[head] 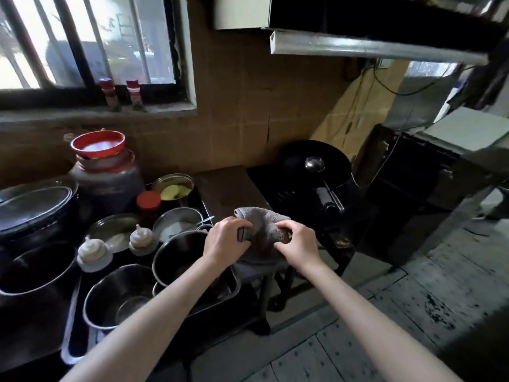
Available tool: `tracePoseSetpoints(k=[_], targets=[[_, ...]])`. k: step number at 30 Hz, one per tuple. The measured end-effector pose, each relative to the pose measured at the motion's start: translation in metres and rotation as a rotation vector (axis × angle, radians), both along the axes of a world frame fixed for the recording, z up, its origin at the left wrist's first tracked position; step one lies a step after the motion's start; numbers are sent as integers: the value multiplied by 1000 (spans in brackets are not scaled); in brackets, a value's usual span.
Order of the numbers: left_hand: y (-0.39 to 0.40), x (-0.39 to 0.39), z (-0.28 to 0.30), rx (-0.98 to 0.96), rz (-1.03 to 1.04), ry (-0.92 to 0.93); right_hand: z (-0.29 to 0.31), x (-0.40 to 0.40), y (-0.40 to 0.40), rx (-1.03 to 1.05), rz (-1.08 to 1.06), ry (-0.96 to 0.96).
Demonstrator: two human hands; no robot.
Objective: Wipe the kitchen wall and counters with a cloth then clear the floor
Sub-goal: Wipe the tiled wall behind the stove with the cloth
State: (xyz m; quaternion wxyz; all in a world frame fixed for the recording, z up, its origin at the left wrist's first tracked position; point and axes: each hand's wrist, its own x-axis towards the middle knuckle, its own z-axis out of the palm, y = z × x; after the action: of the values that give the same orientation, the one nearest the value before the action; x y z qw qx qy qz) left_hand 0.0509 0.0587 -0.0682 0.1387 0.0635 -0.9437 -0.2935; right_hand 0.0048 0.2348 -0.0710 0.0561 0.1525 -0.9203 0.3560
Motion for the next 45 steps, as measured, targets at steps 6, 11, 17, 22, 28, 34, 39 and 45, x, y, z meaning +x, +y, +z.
tracePoseSetpoints(k=[6,11,17,22,28,34,39,45], targets=[[8,-64,5,-18,15,3,1,-67,3,-1,-29,-6],[-6,-109,13,-28,34,6,9,-116,-11,-1,-29,-6],[-42,-157,20,-17,47,37,17,-165,-47,-15,-14,7],[-78,-200,20,-22,65,75,20,-211,-85,-22,3,56],[-105,-240,17,-25,128,117,19,-255,-116,-41,27,77],[-117,-274,0,49,279,159,25,-306,-134,22,145,114],[-109,-306,-17,108,383,214,20,-348,-138,54,257,148],[-98,-335,-32,78,481,274,7,-390,-135,31,352,195]])
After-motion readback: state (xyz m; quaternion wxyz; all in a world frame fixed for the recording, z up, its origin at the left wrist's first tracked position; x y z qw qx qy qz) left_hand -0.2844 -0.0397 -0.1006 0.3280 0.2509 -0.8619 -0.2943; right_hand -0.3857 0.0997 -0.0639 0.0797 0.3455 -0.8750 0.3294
